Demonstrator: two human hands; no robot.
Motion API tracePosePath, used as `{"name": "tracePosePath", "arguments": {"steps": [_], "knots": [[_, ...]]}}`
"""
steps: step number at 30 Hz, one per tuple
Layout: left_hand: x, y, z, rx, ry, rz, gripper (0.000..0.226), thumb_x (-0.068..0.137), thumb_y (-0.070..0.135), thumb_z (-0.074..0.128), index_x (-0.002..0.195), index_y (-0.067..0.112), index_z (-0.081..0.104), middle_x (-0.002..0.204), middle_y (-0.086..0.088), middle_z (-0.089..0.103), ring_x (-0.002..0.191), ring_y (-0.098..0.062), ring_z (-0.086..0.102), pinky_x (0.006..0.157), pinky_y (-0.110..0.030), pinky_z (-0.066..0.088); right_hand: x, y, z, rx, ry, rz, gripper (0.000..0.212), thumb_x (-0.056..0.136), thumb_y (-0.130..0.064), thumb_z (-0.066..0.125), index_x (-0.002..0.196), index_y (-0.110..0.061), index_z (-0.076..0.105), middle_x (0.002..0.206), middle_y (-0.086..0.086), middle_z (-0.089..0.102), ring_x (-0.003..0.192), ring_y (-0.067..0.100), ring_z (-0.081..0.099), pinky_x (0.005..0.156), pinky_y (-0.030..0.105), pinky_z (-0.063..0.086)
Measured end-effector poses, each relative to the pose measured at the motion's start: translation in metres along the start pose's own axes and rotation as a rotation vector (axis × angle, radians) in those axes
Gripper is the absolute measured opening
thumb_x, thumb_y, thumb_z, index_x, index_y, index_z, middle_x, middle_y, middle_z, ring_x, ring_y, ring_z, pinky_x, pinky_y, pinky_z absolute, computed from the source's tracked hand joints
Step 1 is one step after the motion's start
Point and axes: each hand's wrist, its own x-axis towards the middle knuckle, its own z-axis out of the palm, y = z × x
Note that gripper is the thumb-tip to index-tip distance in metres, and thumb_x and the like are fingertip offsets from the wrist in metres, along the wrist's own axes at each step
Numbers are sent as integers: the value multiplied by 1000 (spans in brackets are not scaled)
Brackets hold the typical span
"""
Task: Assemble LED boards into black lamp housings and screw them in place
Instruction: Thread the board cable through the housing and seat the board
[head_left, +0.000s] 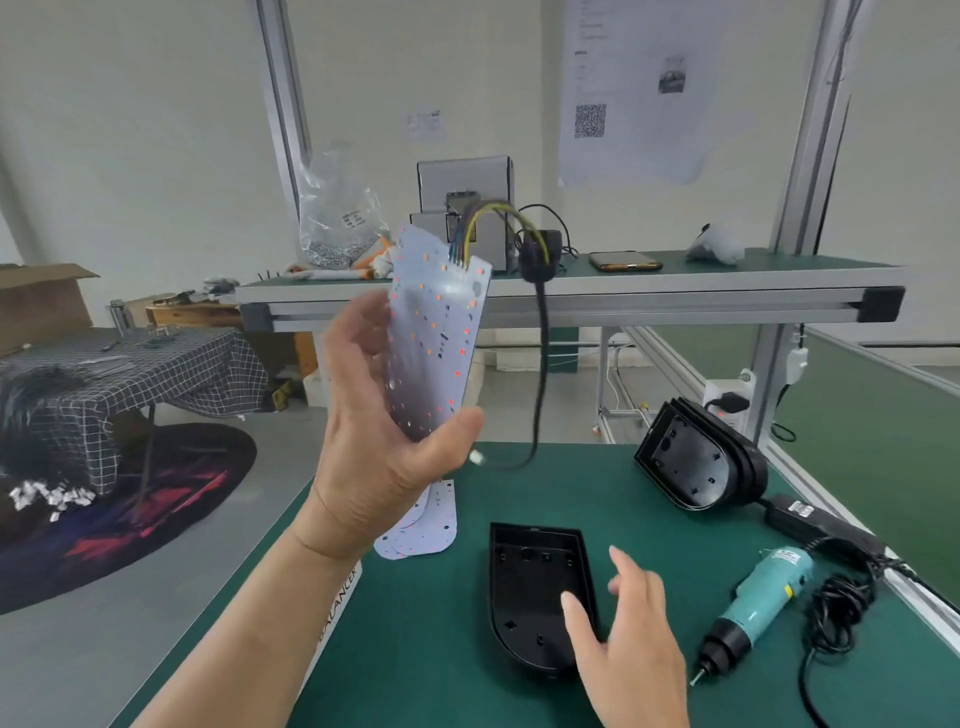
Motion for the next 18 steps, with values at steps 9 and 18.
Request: {"name": "tracePosePath", "arguments": {"steps": [9,18], "knots": [[25,54,2,-364,1,-49,110,76,50,73,152,-2,14,122,-12,44,101,-16,47,92,-26,42,75,-39,-7,211,-168,-140,23,91,-18,70,99,-39,66,108,-14,55,77,-1,56,76,12,45],[22,14,-5,-497,230,-699,51,77,63,70,92,15,65,73,7,70,61,-12,65,61,-29,51,91,-34,-24,492,-6,-188,22,99,-4,59,96,-22,71,96,-3,74,86,4,74,83,17,56]]}}
